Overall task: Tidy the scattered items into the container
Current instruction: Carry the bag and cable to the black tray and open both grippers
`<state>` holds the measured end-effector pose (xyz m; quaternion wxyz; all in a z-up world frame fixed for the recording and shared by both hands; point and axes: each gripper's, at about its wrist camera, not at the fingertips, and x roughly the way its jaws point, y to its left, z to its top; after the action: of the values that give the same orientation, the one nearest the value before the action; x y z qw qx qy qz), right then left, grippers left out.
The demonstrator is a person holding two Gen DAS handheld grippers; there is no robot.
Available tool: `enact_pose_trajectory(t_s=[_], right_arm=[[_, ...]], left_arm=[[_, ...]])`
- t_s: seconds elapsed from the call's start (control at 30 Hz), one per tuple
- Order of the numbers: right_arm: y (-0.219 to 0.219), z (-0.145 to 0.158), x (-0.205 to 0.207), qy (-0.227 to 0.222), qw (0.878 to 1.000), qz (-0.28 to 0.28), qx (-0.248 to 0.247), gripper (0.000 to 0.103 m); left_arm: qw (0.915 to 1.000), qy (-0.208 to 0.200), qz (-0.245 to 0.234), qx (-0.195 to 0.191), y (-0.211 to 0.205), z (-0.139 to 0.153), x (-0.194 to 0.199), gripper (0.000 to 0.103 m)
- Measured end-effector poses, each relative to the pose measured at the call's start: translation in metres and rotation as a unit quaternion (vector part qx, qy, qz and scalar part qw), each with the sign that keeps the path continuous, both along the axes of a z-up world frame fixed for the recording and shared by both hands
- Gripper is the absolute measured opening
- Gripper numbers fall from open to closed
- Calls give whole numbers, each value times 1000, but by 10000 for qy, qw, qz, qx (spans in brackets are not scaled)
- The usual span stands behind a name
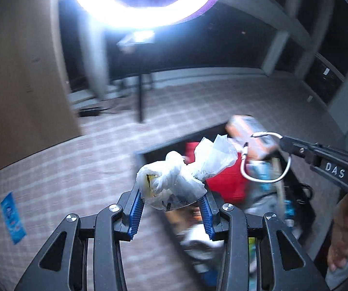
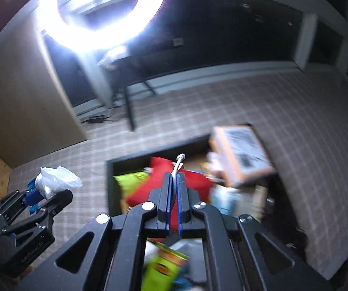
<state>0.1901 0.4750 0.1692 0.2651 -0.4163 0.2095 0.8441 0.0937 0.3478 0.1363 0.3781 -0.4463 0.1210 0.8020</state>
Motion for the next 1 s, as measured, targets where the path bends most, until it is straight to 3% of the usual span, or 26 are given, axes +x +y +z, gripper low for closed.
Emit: enact_pose_trajectory(t_s=[0.17,0.27,0.33,0.37,0.53,0.73,1.0], right_arm=[[23,2,41,-49,9996,-258,-64,4],[25,3,52,-86,9996,-276,-25,6],[26,4,58,-125,9992,-367,19,26],[27,5,61,-78,9992,-392,31,29],[28,16,73,13,9991,-418,86,33],[21,18,81,39,9990,-433,70,35],[-7,5,75,-15,9998,-164,-71,39]], left_arm=[[9990,-41,-436,13,31,1,37,40],[9973,-219,-688,-155,49,-1,45,54],[9975,-228,-626,-222,52,-3,47,54],[9977,-239,-595,-226,51,-2,48,54],[9977,-432,-461,-263,41,-4,33,55],[9987,-253,-249,-356,17,-4,26,55],[9962,-326,479,-644,-50,-18,-15,55]])
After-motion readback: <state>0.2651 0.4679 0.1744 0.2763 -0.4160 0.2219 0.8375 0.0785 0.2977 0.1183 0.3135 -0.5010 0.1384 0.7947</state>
